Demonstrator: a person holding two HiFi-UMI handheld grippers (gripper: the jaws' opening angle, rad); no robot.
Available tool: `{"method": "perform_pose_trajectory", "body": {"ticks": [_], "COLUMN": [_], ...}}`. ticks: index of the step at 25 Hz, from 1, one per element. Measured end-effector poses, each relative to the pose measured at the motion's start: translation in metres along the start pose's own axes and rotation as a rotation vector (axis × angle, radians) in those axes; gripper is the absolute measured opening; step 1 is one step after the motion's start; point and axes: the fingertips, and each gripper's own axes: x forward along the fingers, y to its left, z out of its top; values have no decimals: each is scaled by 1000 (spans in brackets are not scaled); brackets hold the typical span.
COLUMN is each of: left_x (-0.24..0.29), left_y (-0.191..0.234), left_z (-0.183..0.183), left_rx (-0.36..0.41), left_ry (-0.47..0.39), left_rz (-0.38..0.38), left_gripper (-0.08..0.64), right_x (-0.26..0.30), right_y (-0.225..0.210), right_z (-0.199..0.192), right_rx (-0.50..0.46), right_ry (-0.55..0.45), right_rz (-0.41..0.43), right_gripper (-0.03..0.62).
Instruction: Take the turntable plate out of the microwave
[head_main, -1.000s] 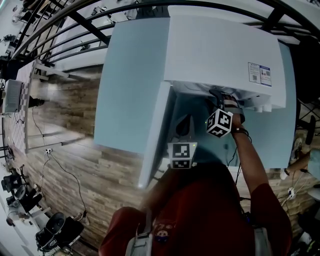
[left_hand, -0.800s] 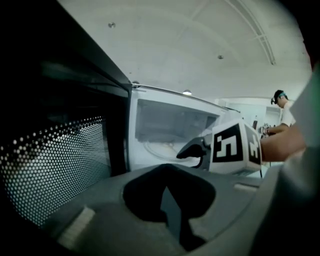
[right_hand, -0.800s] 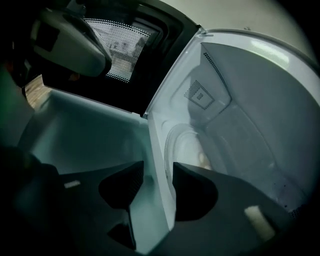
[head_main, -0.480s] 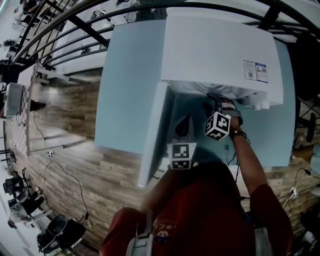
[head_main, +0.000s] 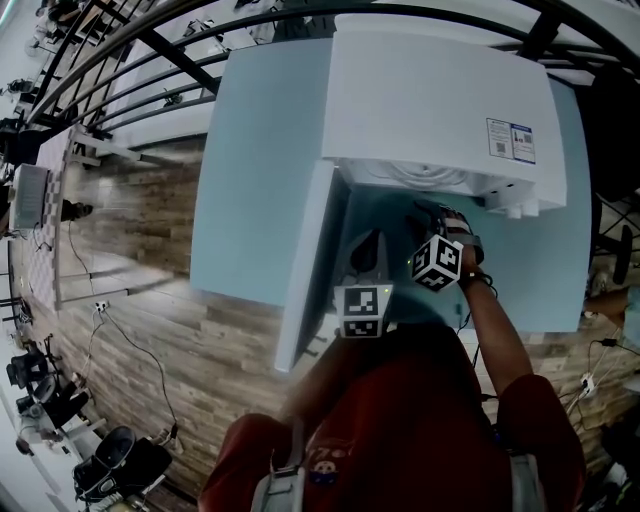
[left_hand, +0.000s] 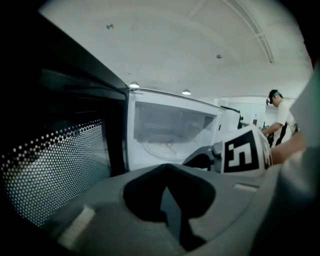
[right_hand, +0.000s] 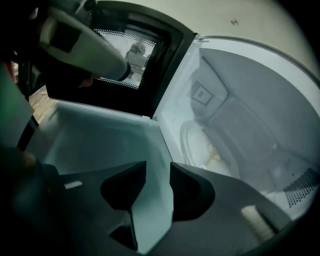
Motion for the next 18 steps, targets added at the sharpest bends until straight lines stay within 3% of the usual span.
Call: {"method": "perform_pose_trajectory", "body": {"ticks": [4,7,18], "left_x": [-1,0,-1], "left_y": [-2,-5,-7], "left_z": [-1,1,4], "left_rx": [4,12,26], "left_ry": [4,4,6], "left_rz": [-1,-5,-13], "left_gripper": [0,0,0], "right_x": [-5,-10,-24], "right_y": [-5,-13,-57], "right_z": [-3,-7,-9], "right_rx": [63,223,1197], "right_ry": [-19,-61,-332], "right_rz": [-21,-26,27], "right_gripper": [147,148,149]}}
